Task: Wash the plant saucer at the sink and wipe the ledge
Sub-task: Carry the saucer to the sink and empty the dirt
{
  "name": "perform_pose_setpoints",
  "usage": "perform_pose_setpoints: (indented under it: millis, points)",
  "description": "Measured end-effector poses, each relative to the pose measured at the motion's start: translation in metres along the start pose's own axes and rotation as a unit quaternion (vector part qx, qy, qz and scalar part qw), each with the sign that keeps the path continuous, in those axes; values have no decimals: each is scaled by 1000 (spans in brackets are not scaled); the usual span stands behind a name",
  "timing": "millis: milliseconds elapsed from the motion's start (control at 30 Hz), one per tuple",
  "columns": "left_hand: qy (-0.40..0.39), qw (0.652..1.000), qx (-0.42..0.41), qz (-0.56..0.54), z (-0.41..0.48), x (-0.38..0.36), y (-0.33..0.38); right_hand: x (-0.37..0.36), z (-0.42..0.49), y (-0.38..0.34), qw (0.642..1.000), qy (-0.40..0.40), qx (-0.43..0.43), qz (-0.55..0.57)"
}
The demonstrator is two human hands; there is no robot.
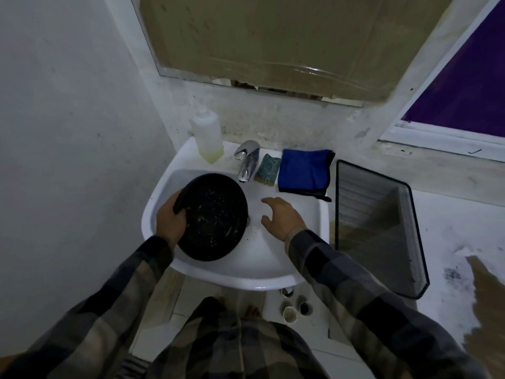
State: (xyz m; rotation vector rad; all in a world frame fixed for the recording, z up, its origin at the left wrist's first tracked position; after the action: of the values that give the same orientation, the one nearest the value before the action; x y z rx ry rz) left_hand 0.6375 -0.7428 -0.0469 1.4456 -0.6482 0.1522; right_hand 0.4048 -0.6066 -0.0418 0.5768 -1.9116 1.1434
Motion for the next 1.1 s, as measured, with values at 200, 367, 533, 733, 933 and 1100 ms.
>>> perform_pose_setpoints:
  millis: [200, 367, 533, 733, 933, 1100]
  points:
    - [-56, 967, -209, 138, -6, -14, 21, 6, 1, -8, 998, 39, 24, 40]
    - [-63, 921, -313, 222, -11, -20, 7, 2, 0, -6, 998, 43, 21, 52]
    - [-43, 889, -366, 271, -17, -17, 4, -6, -5, 2, 998, 30, 8, 51]
    - [-88, 842, -425, 320, -13, -15, 1, -9, -7, 2, 998, 38, 9, 45]
    - [-148, 725, -561, 370, -16, -12, 8, -16, -10, 1, 996, 44, 2, 80]
    - [-144, 713, -581, 365, -22, -6, 10, -31, -12, -13, 886, -66, -242, 391]
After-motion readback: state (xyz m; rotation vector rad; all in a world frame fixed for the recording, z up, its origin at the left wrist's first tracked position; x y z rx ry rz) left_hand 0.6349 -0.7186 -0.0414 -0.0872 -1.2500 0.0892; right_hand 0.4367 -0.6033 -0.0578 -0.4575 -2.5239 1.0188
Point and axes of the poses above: each hand's wrist, its own z-axis towards the middle knuckle, its own x-axis out of the back of the hand, y = z × x, the point moved 3 cm from there along z, towards the middle knuckle, and after that the axes turned 4 degrees about -x, right-handed, at the moved point
